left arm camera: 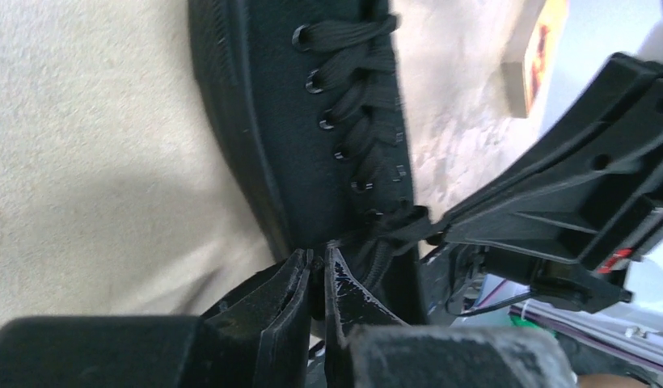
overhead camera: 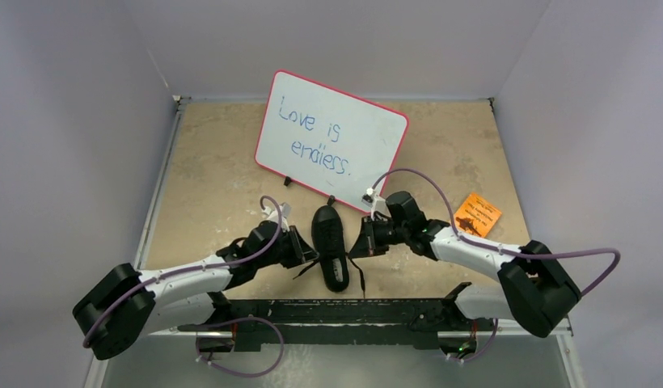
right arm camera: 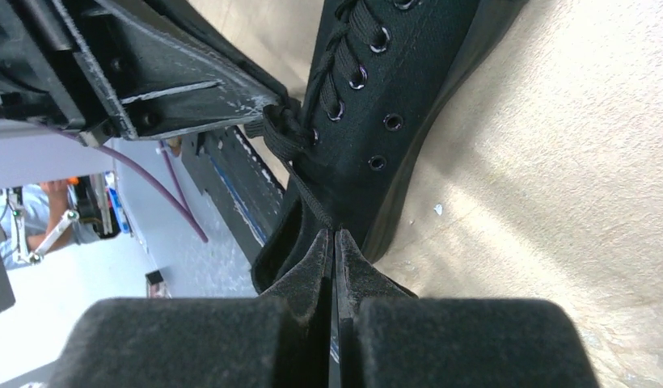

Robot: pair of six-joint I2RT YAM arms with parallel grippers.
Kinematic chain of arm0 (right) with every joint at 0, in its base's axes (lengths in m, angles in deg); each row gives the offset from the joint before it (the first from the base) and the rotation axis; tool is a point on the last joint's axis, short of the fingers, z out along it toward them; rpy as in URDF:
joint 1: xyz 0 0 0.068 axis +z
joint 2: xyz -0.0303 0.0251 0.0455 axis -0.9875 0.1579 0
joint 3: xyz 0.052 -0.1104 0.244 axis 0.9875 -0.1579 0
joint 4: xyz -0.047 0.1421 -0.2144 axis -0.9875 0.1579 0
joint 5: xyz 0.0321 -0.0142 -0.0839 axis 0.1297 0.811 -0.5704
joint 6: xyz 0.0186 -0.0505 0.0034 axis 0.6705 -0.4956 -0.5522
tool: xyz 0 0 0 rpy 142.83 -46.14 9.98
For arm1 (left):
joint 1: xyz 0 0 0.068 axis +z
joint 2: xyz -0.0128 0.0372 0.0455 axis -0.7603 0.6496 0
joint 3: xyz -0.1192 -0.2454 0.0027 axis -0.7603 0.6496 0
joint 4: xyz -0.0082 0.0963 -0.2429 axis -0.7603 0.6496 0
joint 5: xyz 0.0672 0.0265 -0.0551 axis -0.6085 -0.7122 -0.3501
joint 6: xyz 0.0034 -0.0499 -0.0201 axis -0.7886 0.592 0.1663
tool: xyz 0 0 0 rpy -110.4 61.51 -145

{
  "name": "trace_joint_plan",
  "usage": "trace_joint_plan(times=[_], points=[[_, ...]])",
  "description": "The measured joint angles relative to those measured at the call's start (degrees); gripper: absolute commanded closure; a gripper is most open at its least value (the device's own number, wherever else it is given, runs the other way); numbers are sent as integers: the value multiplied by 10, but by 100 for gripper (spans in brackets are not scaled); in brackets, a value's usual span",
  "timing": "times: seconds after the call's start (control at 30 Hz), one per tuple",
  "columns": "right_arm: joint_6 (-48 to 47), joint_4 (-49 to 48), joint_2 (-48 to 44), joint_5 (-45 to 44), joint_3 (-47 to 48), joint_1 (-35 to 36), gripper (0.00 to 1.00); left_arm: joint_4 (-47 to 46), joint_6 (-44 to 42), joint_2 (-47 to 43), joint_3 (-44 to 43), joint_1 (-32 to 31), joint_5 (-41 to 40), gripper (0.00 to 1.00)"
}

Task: Tie the shoes

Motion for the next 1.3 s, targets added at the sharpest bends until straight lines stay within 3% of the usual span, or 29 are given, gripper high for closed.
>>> trace_joint_plan(times=[0.2,0.4,0.57,0.73,0.97,1.3], points=[[-32,17,18,26,11,0,100,64,-15,28,-18,0,0,68],[-56,28,18,35,26,0,100,194,-39,-24,-101,0,-57,64],[-69,39,21,42,31,0,100,267,-108,-45,-182,0,-98,62],[-78,43,35,53,37,0,100,279,-211,2,-244,0,-80,64],[-86,45,51,64,50,0,100,259,-335,141,-286,0,21,61],[-85,40,51,69,52,0,100,197,-361,169,-256,0,89,60]])
